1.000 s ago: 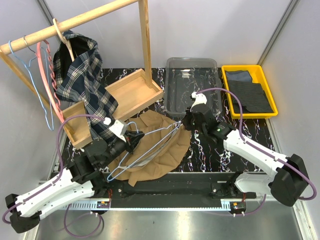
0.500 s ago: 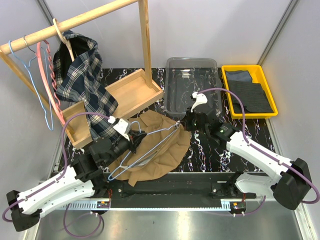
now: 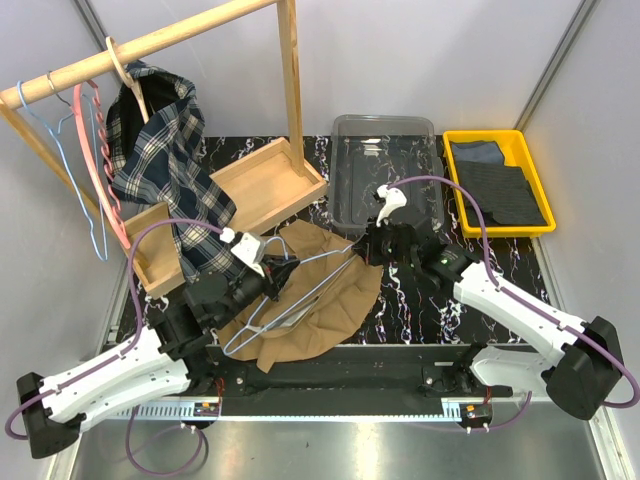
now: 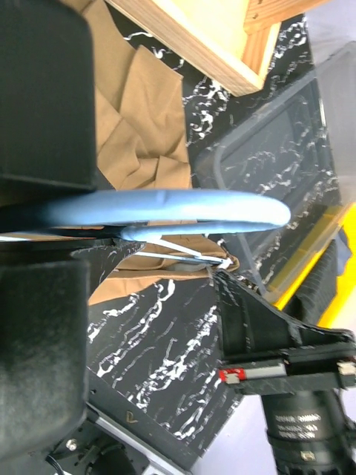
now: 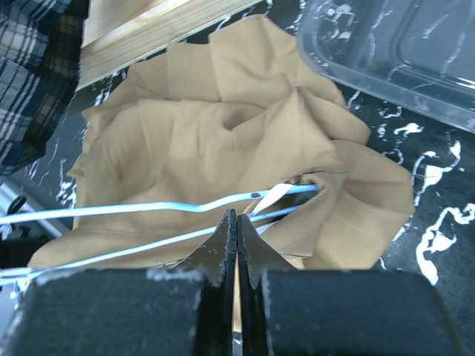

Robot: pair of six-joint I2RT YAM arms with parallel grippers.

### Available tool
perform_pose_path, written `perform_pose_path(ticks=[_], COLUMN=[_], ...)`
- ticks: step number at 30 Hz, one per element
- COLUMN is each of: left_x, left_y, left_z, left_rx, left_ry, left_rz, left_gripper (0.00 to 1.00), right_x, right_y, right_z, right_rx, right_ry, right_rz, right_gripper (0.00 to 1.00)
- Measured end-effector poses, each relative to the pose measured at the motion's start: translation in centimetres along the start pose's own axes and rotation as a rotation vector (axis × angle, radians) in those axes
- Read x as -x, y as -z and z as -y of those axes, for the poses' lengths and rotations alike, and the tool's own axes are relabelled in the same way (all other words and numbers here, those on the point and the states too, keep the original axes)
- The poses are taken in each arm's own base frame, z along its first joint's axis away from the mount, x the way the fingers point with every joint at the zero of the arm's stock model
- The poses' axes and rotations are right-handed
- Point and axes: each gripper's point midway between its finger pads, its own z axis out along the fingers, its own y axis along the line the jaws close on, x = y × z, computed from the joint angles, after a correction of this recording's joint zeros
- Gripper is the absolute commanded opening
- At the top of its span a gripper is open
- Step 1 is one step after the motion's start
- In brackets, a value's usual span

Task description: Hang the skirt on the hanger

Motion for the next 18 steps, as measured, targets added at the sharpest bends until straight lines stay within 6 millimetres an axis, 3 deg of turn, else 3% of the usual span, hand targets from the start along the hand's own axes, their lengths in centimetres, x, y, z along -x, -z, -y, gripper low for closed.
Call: perform_pose_path(ticks=[8,18], left_x=[1.1,0.9], left_y=[-0.2,-1.0], left_z=[0.5,1.2], left_rx=[-0.026,-0.062], left_ry=[0.01,0.02], left_rz=[0.054,0.078], left_gripper=[0.0,0.0], right_x=[0.2,2.8], right_y=[0.3,2.6], right_z=[-1.0,-3.7], right_rx=[0.057,0.168], right_ry=[0.021,0.039], right_rz=[-0.011,0.054], right_gripper=[0.0,0.0])
